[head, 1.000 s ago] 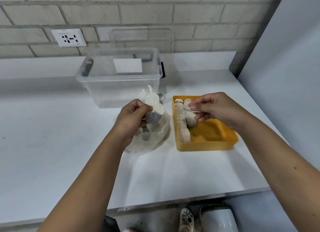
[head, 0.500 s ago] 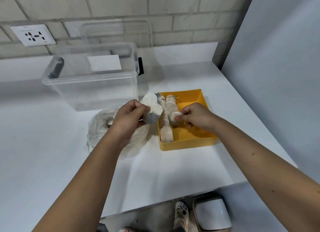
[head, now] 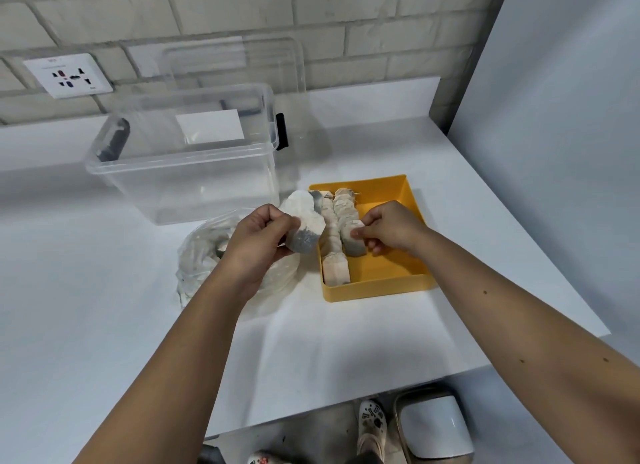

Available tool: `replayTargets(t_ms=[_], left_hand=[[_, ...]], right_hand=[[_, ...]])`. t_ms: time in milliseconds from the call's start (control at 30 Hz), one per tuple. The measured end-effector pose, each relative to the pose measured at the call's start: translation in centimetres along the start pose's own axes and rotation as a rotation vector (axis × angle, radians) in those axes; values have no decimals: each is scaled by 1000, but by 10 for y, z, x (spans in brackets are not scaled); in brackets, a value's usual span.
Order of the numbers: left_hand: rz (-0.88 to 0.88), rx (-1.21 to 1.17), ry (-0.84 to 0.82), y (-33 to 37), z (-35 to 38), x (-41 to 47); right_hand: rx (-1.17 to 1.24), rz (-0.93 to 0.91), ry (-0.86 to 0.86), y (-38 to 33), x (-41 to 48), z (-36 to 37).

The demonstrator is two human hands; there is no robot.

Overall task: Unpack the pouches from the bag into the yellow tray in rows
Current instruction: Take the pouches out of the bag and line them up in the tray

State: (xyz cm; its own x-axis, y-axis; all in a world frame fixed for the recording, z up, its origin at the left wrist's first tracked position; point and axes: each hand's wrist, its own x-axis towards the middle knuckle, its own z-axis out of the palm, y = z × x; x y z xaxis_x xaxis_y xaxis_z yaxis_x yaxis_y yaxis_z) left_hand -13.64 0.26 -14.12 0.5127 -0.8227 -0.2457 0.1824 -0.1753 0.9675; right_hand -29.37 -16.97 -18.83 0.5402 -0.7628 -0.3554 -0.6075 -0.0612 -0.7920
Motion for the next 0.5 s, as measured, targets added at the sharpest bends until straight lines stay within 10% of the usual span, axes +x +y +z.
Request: replayTargets(t_ms=[333, 500], left_hand=[[5, -8, -17, -6, -1, 3], [6, -54, -81, -12, 3, 3]], right_hand=[[-1, 13, 34, -4, 2, 3], [0, -153, 329, -15, -14, -1]])
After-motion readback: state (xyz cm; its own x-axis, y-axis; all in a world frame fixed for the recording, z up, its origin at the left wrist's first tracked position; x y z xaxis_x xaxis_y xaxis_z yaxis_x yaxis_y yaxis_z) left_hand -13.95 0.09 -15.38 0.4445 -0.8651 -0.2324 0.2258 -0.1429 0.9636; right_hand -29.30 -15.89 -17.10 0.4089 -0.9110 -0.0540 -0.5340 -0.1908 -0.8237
